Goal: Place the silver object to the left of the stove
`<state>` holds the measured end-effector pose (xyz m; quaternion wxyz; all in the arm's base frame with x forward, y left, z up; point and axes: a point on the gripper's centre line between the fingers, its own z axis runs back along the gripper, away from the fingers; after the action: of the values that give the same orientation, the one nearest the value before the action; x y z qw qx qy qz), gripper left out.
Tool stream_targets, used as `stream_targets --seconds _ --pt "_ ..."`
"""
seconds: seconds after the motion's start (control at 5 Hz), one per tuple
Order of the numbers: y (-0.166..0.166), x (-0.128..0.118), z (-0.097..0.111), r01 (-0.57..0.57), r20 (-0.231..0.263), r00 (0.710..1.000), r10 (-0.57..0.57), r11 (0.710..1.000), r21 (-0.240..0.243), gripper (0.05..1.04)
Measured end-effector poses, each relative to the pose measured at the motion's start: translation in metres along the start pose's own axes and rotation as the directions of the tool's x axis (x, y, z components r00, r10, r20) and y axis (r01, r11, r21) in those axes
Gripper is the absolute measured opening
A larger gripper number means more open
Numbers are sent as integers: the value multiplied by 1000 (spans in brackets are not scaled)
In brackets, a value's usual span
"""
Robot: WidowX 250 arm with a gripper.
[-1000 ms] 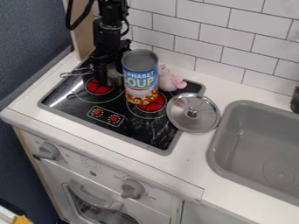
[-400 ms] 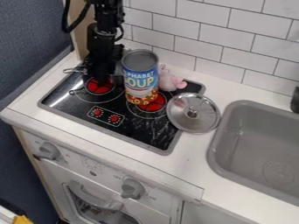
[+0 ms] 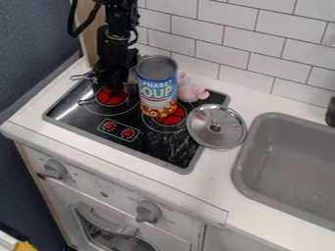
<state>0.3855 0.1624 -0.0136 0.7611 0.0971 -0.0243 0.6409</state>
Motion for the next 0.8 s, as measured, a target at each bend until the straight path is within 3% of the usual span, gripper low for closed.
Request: stream_targets --seconds 0.2,0.6,0.8 --pt "1 3 5 -24 -29 999 23 999 -33 100" --pt "7 12 56 -82 -51 996 74 981 -173 80" --pt "18 5 83 -87 -59 995 75 967 -241 80"
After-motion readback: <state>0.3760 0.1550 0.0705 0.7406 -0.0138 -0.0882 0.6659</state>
